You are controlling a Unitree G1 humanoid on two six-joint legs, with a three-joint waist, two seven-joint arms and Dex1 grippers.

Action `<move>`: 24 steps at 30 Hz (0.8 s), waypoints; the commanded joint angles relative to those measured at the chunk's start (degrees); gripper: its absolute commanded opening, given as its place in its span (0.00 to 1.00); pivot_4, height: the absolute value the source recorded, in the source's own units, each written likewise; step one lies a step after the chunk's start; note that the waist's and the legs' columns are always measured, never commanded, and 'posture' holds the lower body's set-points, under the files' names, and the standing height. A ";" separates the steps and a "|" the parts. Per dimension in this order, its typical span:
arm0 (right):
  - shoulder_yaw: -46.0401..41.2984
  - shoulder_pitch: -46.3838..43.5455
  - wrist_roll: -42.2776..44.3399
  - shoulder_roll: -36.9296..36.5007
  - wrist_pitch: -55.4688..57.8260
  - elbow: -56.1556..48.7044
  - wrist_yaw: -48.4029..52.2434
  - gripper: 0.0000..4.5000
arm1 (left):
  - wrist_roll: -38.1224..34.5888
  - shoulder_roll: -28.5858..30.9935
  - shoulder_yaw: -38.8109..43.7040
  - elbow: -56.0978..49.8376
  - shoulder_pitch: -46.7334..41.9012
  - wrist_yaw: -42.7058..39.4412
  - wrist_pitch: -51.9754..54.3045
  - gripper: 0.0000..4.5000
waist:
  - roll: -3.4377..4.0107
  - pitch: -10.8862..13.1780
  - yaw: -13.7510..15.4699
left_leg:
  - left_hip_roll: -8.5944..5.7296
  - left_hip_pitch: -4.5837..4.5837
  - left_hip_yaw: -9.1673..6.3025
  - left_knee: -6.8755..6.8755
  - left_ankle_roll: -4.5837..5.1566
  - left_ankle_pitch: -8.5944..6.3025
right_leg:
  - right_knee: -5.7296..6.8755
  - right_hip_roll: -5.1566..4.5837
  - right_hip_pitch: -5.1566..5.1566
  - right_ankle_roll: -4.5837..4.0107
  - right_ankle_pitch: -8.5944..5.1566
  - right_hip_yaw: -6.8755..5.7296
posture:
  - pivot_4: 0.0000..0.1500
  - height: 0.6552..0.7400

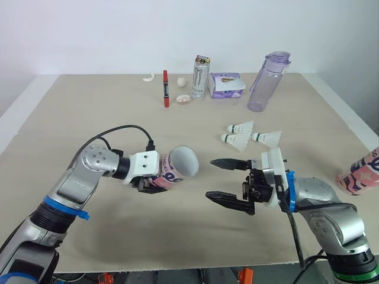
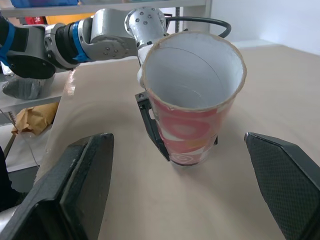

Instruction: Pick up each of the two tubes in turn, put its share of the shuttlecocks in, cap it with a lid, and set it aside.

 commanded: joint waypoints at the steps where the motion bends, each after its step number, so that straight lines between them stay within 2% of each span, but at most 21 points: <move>1: -1.59 -0.17 0.02 -0.26 -1.43 -2.48 -0.19 1.00 | 0.02 0.96 -0.54 -3.70 -1.53 -0.61 2.58 0.75 | 0.00 0.00 0.00 | 0.00 0.00 0.00 0.00 0.00 0.00 | 0.00 0.00 0.00 0.00 0.00 0.00 | 1.00 1.00; 9: -5.37 0.48 1.21 0.61 -0.11 -1.54 -5.81 1.00 | 1.61 0.79 -2.87 -3.58 -2.60 -0.53 4.49 0.75 | 0.00 0.00 0.00 | 0.00 0.00 -0.05 0.02 0.00 0.00 | 0.00 0.04 0.02 -0.02 0.01 0.00 | 1.00 1.00; 16: -9.94 -4.08 -3.01 0.52 4.07 9.12 -15.93 1.00 | 2.88 0.29 -4.45 -2.15 -3.73 -0.41 4.01 0.75 | 0.00 0.00 0.00 | -0.02 0.01 -0.06 0.05 0.01 0.01 | 0.00 0.05 0.04 -0.03 0.04 0.02 | 1.00 1.00; 24: -6.13 -7.82 -9.75 2.15 4.35 20.28 -19.14 1.00 | 3.33 0.15 -4.68 -2.66 -3.60 0.29 4.42 0.75 | 0.01 -0.01 0.00 | -0.04 0.01 -0.05 0.05 0.05 0.03 | 0.00 0.06 0.05 -0.04 0.06 0.06 | 1.00 1.00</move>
